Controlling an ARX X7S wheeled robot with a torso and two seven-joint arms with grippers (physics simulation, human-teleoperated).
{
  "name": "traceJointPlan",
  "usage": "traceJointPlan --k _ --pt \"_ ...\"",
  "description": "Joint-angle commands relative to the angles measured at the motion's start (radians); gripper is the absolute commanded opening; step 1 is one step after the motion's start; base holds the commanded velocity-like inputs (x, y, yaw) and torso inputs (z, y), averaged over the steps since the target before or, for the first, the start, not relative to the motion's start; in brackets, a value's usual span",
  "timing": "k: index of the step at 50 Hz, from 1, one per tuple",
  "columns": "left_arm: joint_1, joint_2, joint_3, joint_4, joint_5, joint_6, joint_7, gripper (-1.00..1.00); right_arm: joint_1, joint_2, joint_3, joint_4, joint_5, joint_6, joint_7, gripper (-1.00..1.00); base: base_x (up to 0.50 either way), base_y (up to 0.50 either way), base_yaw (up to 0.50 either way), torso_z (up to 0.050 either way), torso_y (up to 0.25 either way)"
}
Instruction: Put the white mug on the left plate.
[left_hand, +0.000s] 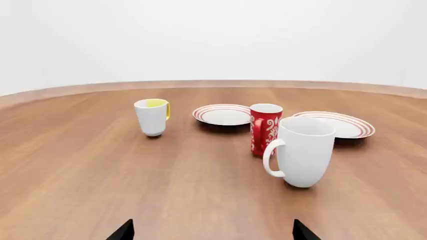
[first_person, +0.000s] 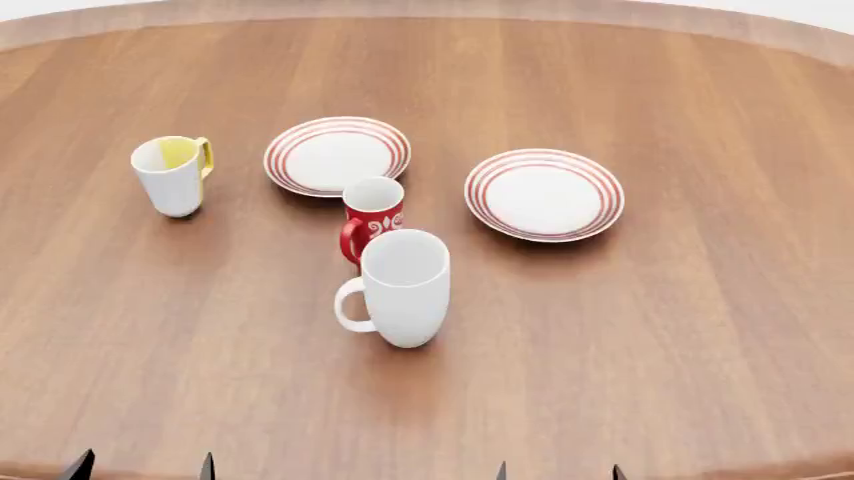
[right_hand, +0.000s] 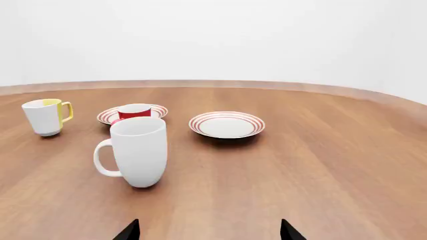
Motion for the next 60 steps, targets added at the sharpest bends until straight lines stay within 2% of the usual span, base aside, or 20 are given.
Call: traceJointPlan --k 1,8,13,15,18,19,20,27,29,31,35,52,60 --pt "0.001 -0.018 0.022 0.001 -0.011 -0.017 -0.015 1.0 0.001 0.016 -0.025 0.001 0.007 0.008 0.022 1.0 0.0 0.0 0.0 0.0 0.0" --pt "-0.05 -0.024 0.022 -0.025 -0.031 -0.035 -0.045 1.0 0.001 0.029 -0.03 -0.039 0.026 0.034 0.039 1.0 0.0 0.0 0.0 0.0 0.0" --pt "-0.055 -0.041 0.029 -0.056 -0.031 0.027 -0.078 1.0 -0.004 0.044 -0.037 -0.07 0.042 0.038 0.057 1.0 0.0 0.0 0.0 0.0 0.0" --pt "-0.04 -0.053 0.023 0.068 -0.042 -0.053 -0.087 1.0 -0.008 0.05 -0.04 -0.113 0.042 0.055 0.067 1.0 0.0 0.0 0.0 0.0 0.0" --pt "-0.024 -0.068 0.017 0.138 -0.05 -0.042 -0.093 1.0 -0.019 0.059 -0.043 -0.209 0.039 0.084 0.084 1.0 0.0 0.0 0.0 0.0 0.0" --pt "-0.017 -0.073 0.013 0.199 -0.055 -0.079 -0.098 1.0 -0.024 0.062 -0.046 -0.242 0.037 0.099 0.088 1.0 0.0 0.0 0.0 0.0 0.0" --pt "-0.009 -0.081 0.002 0.285 -0.066 -0.125 -0.102 1.0 -0.031 0.066 -0.046 -0.316 0.033 0.121 0.094 1.0 0.0 0.0 0.0 0.0 0.0" --pt "0.01 -0.1 -0.021 0.514 -0.116 -0.238 -0.12 1.0 -0.049 0.089 -0.063 -0.652 0.002 0.268 0.126 1.0 0.0 0.0 0.0 0.0 0.0" --pt "0.016 -0.105 -0.026 0.567 -0.13 -0.26 -0.124 1.0 -0.048 0.096 -0.071 -0.725 -0.008 0.309 0.13 1.0 0.0 0.0 0.0 0.0 0.0" --pt "0.036 -0.105 -0.025 0.537 -0.125 -0.194 -0.122 1.0 -0.047 0.1 -0.076 -0.763 -0.013 0.332 0.133 1.0 0.0 0.0 0.0 0.0 0.0" --pt "0.04 -0.114 -0.034 0.591 -0.144 -0.212 -0.131 1.0 -0.04 0.109 -0.092 -0.843 -0.032 0.385 0.141 1.0 0.0 0.0 0.0 0.0 0.0" --pt "0.057 -0.139 -0.021 0.663 -0.174 -0.233 -0.15 1.0 -0.028 0.122 -0.112 -0.839 -0.025 0.401 0.171 1.0 0.0 0.0 0.0 0.0 0.0" --pt "0.063 -0.149 -0.016 0.678 -0.186 -0.24 -0.157 1.0 -0.03 0.132 -0.119 -0.84 -0.017 0.388 0.179 1.0 0.44 0.0 0.0 0.0 0.0"
